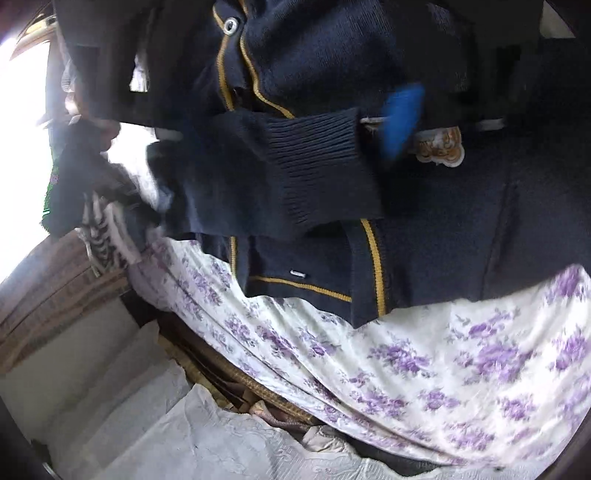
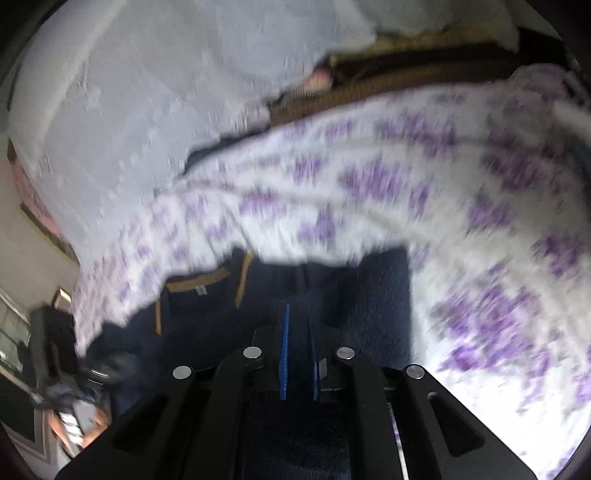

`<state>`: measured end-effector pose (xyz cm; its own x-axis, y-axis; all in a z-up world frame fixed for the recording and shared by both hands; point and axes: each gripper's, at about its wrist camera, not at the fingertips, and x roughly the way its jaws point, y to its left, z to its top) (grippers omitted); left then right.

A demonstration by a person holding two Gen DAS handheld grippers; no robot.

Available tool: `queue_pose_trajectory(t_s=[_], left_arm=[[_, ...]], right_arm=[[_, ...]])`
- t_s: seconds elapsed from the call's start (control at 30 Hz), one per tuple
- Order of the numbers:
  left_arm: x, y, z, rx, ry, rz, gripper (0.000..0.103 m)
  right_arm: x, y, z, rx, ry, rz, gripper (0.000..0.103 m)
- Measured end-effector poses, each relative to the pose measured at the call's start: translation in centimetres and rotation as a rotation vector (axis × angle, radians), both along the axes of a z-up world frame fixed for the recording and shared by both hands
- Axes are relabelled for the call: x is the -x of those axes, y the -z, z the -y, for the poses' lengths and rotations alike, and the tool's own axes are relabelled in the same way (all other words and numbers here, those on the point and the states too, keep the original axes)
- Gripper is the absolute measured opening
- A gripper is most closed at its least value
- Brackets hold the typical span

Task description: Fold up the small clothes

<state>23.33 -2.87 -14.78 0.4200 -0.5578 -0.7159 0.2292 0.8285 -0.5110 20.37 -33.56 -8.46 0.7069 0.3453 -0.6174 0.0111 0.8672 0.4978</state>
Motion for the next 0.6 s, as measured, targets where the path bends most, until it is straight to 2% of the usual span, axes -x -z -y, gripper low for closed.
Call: queue_pose_trajectory(t_s=[0.13,0.2,0.3,0.37,0.4,0.5,0.53,0.6], left_arm=[[-0.2,0.0,-0.8,-0.009,-0.033,0.005,0.024],[0.0,-0.7,-1.0,-0.014,-0.04,0.032,0.024],[0.5,-1.4,-1.1,-0.071,-0.057,0.074,0.024],[0.4,-0.9,-0.8,-0.111,-0.048,0.068,0.024],[0.1,0.0,-0.5,-0.149,-0.04,0.045,0.024],[0.1,0.5,-0.1,-0.19,-0.039,0.054,0.025],[0.3,0.4,0.0,-0.195,-0.038,0.06,0.025],[0.3,0.4,-0.2,-0.184,-0.039,0.055,0.025]], right_arm=[[0.2,-0.7,1.5,-0.005,0.037,0.014,0.011],[-0.3,0.2,1.9,-0.017,0.049,-0.013,0.011],[-1.4,2.0,1.5,0.013,0.044,-0.068,0.011],[-2.5,4.5,1.1,0.051,0.041,-0.146,0.009],[-2.7,5.3,1.4,0.028,0.045,-0.139,0.007],[-2.3,4.7,2.3,-0.021,0.068,-0.138,0.007],[-1.9,4.1,2.3,-0.014,0.078,-0.133,0.011],[-0.7,2.4,1.6,0.015,0.05,-0.102,0.011]])
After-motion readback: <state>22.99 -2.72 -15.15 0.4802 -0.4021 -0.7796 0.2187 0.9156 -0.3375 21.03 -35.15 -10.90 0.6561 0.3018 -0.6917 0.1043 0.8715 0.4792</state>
